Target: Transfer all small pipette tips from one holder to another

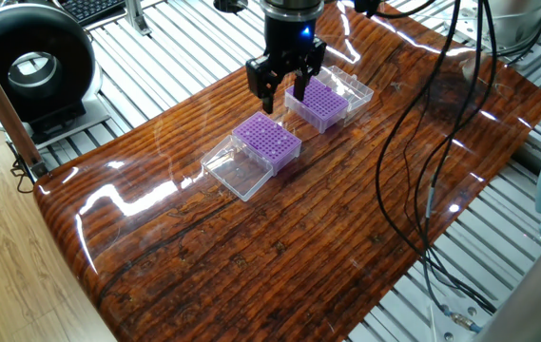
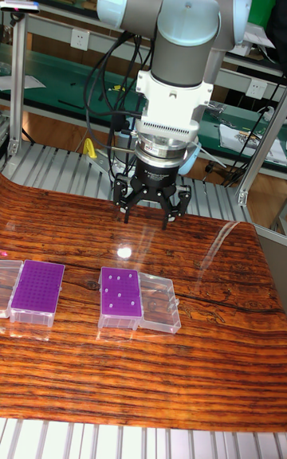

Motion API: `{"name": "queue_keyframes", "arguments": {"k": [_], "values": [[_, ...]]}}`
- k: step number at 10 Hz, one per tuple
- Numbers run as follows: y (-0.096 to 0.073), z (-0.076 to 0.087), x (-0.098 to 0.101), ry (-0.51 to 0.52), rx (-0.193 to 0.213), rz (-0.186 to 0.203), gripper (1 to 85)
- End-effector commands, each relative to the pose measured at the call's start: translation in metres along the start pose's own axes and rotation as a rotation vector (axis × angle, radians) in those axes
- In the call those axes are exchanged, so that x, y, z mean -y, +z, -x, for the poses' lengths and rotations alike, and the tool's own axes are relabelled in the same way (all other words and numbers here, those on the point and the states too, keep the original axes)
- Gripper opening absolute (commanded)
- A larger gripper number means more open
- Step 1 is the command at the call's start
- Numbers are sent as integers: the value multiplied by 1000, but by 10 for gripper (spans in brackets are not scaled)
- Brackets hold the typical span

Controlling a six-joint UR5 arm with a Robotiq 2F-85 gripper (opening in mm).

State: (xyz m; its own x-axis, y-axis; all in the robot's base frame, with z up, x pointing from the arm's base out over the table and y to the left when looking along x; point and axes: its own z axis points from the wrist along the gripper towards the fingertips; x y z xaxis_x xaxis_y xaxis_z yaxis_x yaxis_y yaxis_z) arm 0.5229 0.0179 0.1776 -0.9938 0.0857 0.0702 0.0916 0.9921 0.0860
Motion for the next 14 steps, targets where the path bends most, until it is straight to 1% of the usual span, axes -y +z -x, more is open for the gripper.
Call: {"name": "queue_keyframes", "arguments": {"k": [1, 2, 3, 4, 5, 6, 7, 8, 9, 10, 11, 12, 14], "values": [[-2, 4, -1, -21, 18, 15, 677], [-3, 5, 7, -47, 24, -16, 667], [-3, 6, 10, -64, 33, -25, 650], [-3, 13, 6, -65, 66, -5, 620], [-3, 15, 10, -66, 75, -15, 583], [-4, 18, 3, -71, 85, 6, 567], [-6, 20, -9, -92, 80, 32, 567], [-9, 22, -4, -108, 77, 1, 563], [-10, 23, -2, -112, 72, -20, 527], [-11, 19, -4, -107, 55, -14, 467], [-14, 16, -2, -88, 43, -28, 357], [-16, 14, 2, -78, 34, -45, 297], [-17, 12, 3, -54, 18, -58, 113]]}}
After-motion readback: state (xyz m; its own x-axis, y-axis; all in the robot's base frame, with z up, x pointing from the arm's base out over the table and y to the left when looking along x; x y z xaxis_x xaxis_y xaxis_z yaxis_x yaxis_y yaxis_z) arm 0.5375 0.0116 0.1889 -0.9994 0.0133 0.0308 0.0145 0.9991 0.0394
